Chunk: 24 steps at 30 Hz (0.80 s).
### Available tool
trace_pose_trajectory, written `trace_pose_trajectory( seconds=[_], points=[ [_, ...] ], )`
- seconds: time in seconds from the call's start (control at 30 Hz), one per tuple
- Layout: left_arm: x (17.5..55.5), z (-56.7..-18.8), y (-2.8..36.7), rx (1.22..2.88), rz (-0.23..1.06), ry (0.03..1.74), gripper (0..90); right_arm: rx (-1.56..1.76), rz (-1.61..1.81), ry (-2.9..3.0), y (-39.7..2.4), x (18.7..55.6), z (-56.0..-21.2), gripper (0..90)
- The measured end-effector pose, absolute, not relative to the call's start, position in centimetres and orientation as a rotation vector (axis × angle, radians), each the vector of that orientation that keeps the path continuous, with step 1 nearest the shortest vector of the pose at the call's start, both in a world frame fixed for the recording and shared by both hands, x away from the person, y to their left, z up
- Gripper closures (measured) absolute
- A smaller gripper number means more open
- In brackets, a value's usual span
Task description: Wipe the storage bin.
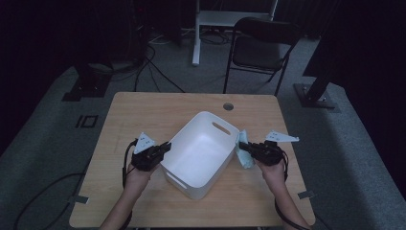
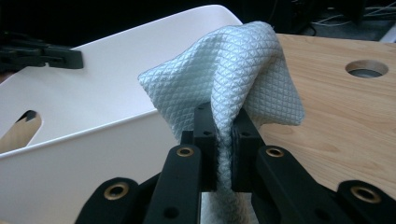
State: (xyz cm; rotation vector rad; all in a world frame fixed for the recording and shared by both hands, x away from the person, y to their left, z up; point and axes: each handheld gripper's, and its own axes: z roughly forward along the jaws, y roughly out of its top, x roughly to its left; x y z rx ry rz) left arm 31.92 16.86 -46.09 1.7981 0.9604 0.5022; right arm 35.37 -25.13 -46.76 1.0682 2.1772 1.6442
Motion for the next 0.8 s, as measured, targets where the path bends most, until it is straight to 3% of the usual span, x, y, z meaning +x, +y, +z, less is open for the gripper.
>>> trace_pose_trajectory(
  seconds=[0.8],
  points=[
    [31.9,-46.1,16.7,1.813,0.511,0.945,86.9,1.121,1.592,2.233,-24.8,36.1,-48.3,84.5]
  ],
)
